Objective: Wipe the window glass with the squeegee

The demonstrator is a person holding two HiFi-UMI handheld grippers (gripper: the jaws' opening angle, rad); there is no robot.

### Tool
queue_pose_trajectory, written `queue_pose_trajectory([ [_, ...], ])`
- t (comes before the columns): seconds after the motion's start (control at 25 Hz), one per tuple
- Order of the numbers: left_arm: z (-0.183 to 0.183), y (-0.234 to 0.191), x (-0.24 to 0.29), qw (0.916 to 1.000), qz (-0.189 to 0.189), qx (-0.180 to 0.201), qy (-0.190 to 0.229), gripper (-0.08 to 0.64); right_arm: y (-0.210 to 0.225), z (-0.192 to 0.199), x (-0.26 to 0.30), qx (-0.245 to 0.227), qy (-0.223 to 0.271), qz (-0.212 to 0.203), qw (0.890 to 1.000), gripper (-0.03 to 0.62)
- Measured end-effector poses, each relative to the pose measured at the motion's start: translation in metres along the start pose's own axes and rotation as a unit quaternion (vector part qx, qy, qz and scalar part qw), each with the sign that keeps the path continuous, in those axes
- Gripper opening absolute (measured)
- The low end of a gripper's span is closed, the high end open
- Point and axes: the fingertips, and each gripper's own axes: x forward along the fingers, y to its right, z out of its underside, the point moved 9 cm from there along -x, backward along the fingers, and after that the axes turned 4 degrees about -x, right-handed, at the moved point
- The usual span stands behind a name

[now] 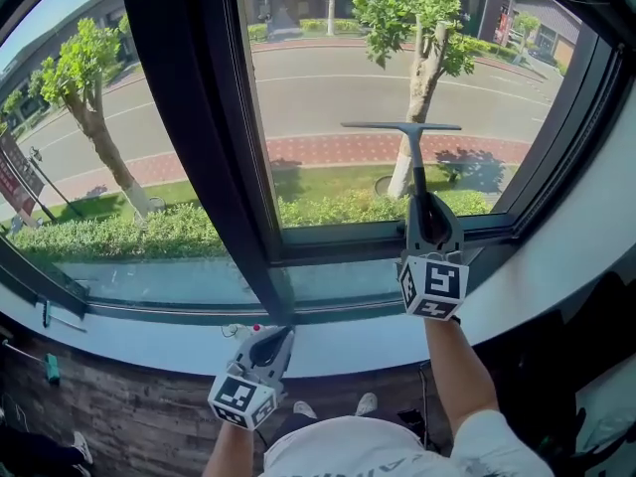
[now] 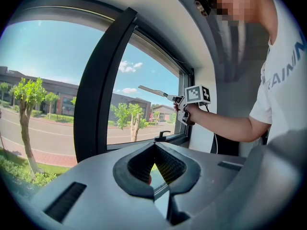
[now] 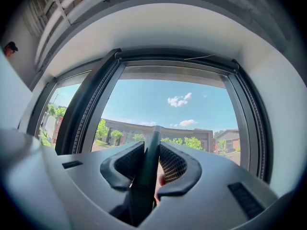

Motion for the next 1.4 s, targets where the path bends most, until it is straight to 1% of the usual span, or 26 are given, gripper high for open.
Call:
queue_pose_trajectory([
  [0.48,0.007,0.006,0.004,0.9999,-0.002,-0.005,-0.010,0.015,-0.002,0.048,-0.016,0.002,-0.051,-0.010,0.999,0.100],
  [0.6,0.007,0.007,0.007,0.9999,0.000,-0.001,-0.014,0.014,-0.003,0.058,-0.019,0.004,-0.060,-0.013,0.998,0.100],
  [0.88,0.007,0.009,0.009,0.9998,-0.001,-0.001,-0.018,0.015,-0.008,0.082,-0.026,0.007,-0.093,-0.023,0.995,0.100],
  [1.2,0.009,0.009,0.013,0.9997,-0.004,-0.005,-0.023,0.014,-0.009,0.102,-0.029,0.012,-0.113,-0.029,0.993,0.100],
  [1.4,0.012,0.009,0.015,0.9996,-0.006,-0.006,-0.028,0.014,-0.011,0.120,-0.032,0.021,-0.136,-0.031,0.990,0.100],
])
